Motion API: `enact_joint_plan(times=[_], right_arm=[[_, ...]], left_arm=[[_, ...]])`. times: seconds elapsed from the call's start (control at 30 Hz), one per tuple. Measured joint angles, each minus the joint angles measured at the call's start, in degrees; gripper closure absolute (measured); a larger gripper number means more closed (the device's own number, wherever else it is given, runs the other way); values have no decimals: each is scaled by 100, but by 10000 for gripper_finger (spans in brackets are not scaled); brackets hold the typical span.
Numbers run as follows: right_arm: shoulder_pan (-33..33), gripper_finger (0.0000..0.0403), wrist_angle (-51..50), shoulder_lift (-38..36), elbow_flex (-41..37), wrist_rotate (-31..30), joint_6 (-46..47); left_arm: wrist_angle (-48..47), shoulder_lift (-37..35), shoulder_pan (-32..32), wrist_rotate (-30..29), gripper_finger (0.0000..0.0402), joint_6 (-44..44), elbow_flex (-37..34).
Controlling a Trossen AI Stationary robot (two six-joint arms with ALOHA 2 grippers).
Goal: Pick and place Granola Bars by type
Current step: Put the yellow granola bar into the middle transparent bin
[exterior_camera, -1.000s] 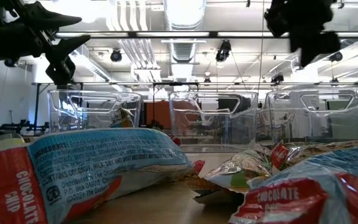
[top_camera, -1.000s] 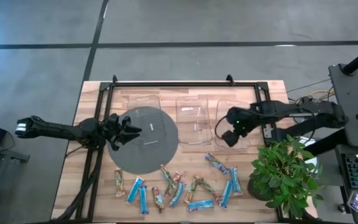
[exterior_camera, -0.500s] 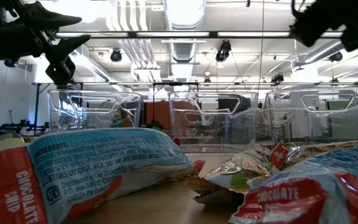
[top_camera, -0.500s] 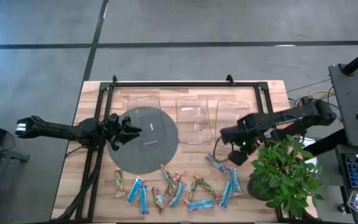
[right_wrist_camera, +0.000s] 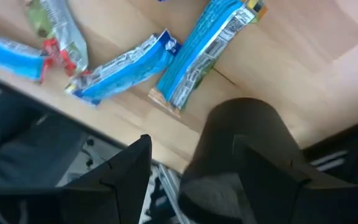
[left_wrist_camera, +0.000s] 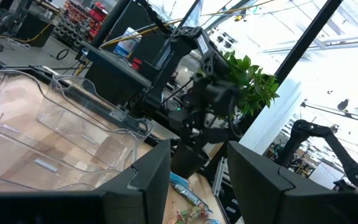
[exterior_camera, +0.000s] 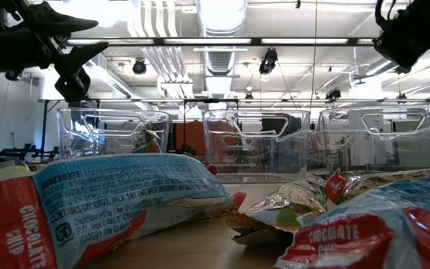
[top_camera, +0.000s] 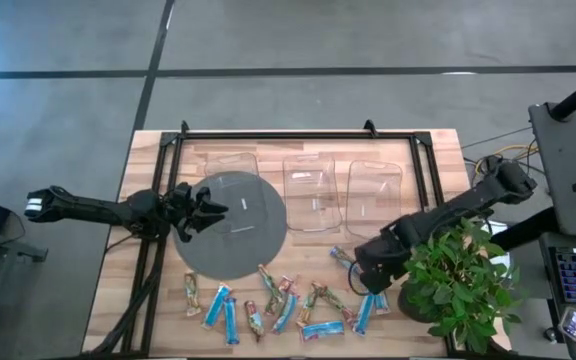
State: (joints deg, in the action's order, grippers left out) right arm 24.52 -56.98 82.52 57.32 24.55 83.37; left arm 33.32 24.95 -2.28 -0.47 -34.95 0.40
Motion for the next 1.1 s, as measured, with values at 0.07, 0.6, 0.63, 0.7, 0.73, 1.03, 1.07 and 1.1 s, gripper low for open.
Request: enact_joint_plan(times=[0.07, 0.6, 0.63, 0.7, 0.73, 1.03, 1.07, 1.1], right_arm=[[91, 188, 99, 125, -42, -184, 208], [190, 188, 532, 1315, -42, -685, 330], [190, 188, 530, 1394, -42, -694, 319], [190, 188, 528, 1554, -48, -718, 315], [190, 188, 527, 1613, -57, -723, 311], [188, 213, 505, 1743, -95, -766, 300], [188, 224, 491, 1731, -117, -766, 299], [188, 238, 484, 1722, -141, -764, 301]], left_arm=[[1, -1, 0, 0, 260, 1, 0], [0, 0, 4, 0, 260, -1, 0], [0, -2, 4, -2, 260, 1, 0], [0, 0, 4, 0, 260, -1, 0], [0, -2, 3, 0, 260, 0, 0], [0, -1, 2, -2, 260, 0, 0], [0, 0, -1, 0, 260, 1, 2], [0, -1, -2, -2, 260, -1, 2]])
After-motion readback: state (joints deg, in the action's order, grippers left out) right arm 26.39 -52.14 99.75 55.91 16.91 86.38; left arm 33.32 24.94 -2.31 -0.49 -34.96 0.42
